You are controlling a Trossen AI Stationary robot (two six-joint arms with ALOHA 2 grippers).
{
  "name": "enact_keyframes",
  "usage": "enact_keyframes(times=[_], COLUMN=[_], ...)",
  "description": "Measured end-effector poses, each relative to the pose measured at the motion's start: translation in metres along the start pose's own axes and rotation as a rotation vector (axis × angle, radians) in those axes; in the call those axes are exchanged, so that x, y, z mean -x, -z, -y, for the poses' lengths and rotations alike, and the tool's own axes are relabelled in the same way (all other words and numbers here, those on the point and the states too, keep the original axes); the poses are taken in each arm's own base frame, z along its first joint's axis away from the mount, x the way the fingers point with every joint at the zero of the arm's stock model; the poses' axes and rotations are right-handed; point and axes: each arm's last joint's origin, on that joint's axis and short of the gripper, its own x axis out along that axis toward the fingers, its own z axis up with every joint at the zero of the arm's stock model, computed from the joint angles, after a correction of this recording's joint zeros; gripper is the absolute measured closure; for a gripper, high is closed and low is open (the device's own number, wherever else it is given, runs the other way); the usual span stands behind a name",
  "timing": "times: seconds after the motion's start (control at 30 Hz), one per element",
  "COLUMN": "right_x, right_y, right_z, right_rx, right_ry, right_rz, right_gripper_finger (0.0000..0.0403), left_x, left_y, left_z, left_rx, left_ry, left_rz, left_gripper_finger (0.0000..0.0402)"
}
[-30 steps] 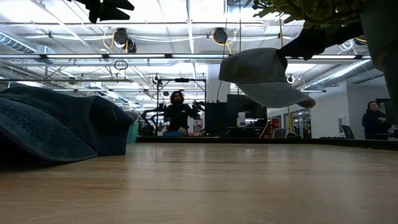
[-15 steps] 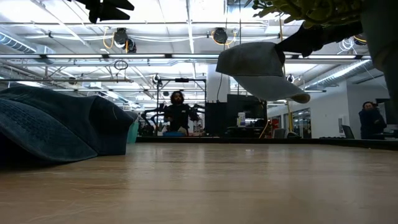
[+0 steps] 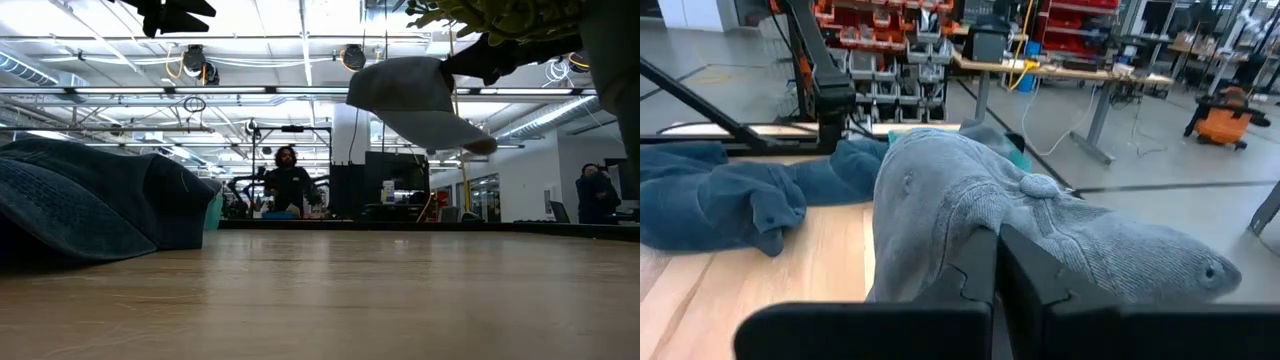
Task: Pick & Place hat
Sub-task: Put the gray cap into the green bin
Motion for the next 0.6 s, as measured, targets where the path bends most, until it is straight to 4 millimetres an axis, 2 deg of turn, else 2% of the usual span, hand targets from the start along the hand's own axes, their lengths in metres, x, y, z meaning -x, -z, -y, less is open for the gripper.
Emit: enact_keyframes(times=[0.6], right_x=[0.0], right_y=[-0.0029], right_z=[0.0003], right_rx=[0.001], right_ry=[0.003], right_rz=[0.029], right_gripper_finger=[0.0403], left_x=[0.0], left_y=[0.0], left_z=[-0.0001], left_rx=[0.0], left_ry=[0.0], left_rz=[0.0], left_gripper_finger=[0.0146])
